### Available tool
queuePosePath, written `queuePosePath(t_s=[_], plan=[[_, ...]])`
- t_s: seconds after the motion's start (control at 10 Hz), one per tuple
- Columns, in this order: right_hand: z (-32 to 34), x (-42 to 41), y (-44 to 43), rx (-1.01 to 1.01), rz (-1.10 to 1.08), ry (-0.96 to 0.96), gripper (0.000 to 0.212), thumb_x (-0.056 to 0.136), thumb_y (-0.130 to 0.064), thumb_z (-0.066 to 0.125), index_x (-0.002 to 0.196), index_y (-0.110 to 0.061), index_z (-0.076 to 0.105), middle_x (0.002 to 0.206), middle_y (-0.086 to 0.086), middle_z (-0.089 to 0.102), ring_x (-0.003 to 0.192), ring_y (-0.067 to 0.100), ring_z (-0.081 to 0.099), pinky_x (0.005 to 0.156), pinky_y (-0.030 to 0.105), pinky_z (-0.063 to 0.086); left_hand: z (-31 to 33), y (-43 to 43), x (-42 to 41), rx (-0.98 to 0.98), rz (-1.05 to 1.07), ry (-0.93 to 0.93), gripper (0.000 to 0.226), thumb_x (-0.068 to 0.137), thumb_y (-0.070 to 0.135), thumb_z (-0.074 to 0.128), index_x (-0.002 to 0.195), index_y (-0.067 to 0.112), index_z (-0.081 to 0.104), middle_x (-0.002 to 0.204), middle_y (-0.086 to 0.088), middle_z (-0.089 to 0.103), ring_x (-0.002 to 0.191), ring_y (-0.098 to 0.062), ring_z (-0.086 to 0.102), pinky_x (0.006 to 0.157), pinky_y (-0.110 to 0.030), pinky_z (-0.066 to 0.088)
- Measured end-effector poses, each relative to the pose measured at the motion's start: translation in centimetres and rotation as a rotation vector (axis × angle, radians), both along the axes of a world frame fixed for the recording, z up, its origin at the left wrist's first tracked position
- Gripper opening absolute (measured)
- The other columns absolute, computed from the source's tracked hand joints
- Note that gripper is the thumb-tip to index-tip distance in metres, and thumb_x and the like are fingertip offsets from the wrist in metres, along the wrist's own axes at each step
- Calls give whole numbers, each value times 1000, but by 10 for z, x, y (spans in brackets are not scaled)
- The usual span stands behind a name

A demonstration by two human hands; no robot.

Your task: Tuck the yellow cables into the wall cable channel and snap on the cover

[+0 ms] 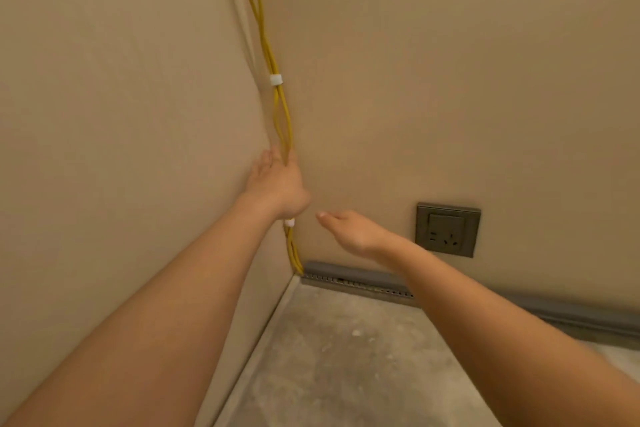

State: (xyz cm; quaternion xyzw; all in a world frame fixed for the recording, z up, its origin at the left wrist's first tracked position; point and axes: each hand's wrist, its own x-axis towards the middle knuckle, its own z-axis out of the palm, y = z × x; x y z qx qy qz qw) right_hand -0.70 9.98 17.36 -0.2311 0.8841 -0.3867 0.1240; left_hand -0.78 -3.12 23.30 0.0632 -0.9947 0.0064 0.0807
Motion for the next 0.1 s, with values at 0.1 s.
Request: queuePosePath(t_s=[0.1], plan=[[10, 19, 34, -13, -100, 37, 54, 100, -41, 28, 127, 0, 51, 127, 20, 56, 115, 32, 53, 100, 40, 40, 0, 21, 17, 213, -87, 28, 68, 87, 34, 54, 143, 7, 27, 149, -21, 29, 135, -34, 30, 110, -44, 29]])
